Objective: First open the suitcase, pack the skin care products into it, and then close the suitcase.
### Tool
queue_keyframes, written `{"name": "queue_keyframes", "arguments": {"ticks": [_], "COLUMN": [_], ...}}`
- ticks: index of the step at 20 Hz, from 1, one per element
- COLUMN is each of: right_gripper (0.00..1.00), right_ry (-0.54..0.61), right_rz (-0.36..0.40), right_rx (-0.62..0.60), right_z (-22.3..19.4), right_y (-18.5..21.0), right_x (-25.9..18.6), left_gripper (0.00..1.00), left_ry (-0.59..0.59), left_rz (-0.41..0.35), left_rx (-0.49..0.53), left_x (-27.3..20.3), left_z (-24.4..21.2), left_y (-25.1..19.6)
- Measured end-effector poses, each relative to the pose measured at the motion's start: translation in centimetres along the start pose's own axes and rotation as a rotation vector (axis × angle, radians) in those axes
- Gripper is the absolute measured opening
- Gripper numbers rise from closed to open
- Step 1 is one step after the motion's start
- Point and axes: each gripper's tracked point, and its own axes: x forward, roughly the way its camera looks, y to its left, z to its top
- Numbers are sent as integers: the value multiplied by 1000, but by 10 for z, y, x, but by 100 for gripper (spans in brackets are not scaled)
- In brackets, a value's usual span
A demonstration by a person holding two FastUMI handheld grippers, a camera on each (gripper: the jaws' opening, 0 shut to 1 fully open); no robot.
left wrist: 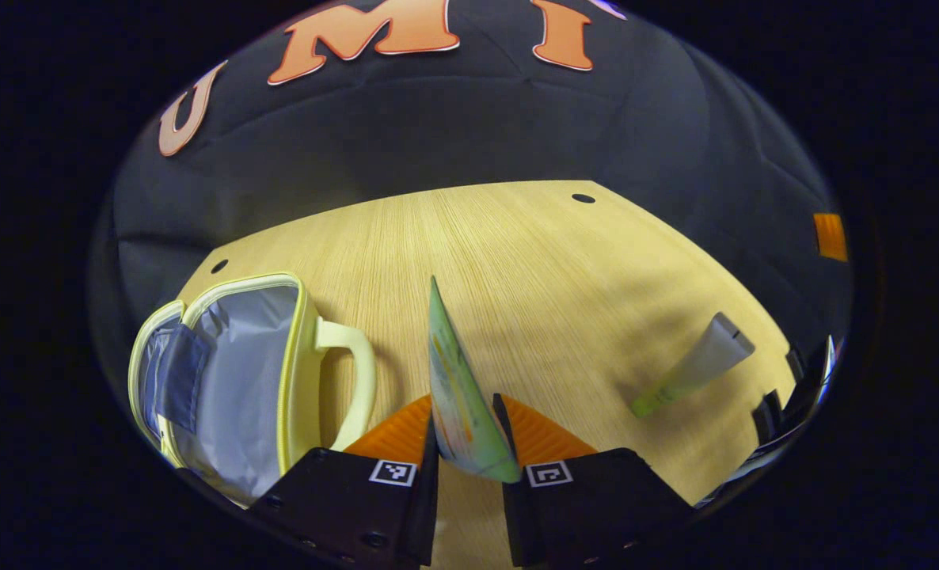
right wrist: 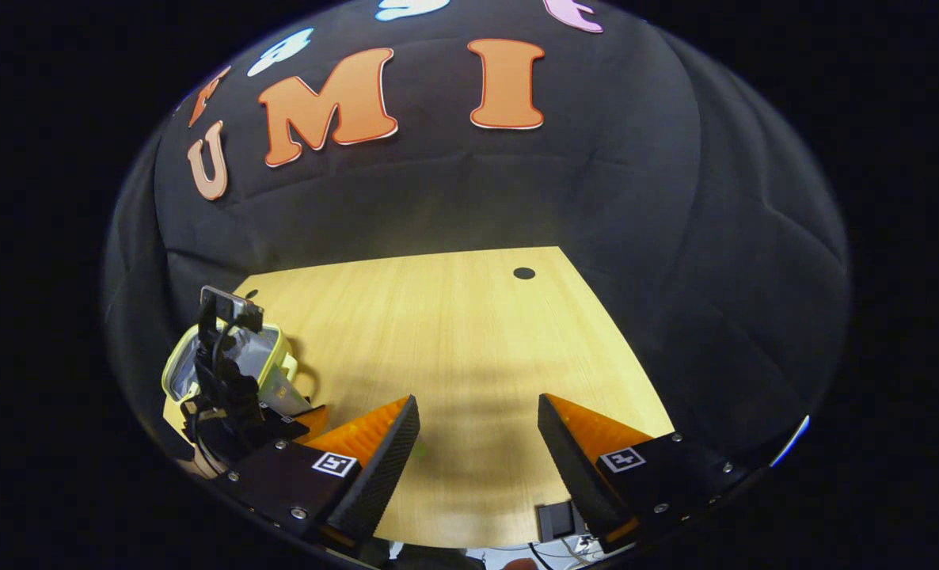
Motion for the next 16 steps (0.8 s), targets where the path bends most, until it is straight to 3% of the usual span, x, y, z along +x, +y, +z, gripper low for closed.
{"name": "queue_keyframes", "arguments": {"ticks": [5,9,16], "right_gripper": [96,96,94], "right_ry": [-19,7,191], "right_rz": [101,160,211], "right_rx": [-32,-54,-48], "right_z": [-7,-30,-109], "right_y": [38,60,69], "right_x": [15,34,73], "left_gripper": [36,36,35], "left_ry": [1,-15,42], "left_rz": [-20,44,90], "left_rx": [13,23,10], "left_x": [-59,-94,-126], "left_z": [29,43,25], "left_y": [21,51,87]}}
